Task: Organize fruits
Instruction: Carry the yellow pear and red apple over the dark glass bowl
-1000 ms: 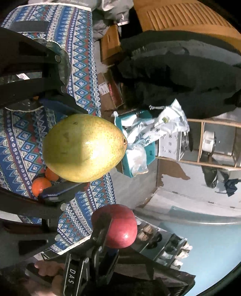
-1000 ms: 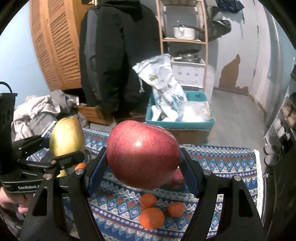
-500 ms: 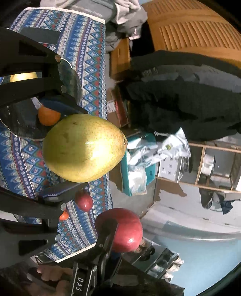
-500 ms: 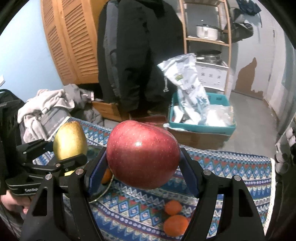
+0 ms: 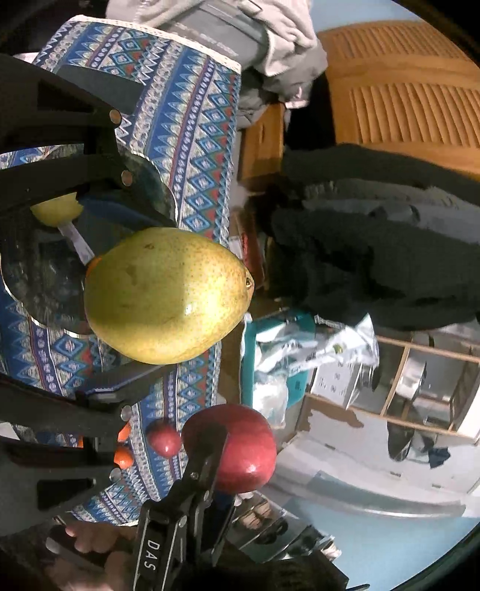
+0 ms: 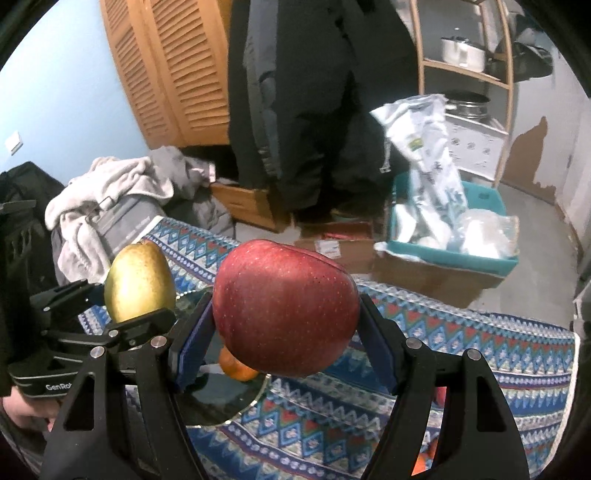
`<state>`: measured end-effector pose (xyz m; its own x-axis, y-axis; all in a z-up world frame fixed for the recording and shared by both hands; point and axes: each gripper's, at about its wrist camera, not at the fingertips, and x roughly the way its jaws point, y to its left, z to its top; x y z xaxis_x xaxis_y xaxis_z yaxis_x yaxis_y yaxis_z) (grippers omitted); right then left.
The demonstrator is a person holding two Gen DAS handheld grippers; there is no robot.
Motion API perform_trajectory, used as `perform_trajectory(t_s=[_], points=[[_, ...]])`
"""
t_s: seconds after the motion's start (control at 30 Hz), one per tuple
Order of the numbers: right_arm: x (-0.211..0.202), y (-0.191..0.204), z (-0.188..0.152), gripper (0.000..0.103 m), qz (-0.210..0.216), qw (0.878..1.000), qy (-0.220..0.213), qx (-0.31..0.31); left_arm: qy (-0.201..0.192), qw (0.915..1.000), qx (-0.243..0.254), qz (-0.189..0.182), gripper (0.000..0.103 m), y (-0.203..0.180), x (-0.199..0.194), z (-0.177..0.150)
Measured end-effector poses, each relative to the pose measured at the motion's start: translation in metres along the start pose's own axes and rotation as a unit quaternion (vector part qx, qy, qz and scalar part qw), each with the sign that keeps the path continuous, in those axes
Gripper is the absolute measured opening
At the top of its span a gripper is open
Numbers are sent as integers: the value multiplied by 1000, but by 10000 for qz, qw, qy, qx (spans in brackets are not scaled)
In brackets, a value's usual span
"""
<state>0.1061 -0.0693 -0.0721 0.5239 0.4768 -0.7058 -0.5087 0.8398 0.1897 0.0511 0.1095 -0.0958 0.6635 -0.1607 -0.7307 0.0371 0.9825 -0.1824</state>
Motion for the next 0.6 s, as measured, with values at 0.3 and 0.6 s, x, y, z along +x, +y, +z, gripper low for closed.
perform_trajectory(t_s=[0.3, 0.6], points=[[40, 23, 6, 74, 170, 9994, 258, -134, 169, 9986, -389, 308, 68, 48, 11, -11], [89, 48, 8, 74, 365, 9974, 550, -301, 472, 9952, -661, 554, 68, 84, 32, -27]])
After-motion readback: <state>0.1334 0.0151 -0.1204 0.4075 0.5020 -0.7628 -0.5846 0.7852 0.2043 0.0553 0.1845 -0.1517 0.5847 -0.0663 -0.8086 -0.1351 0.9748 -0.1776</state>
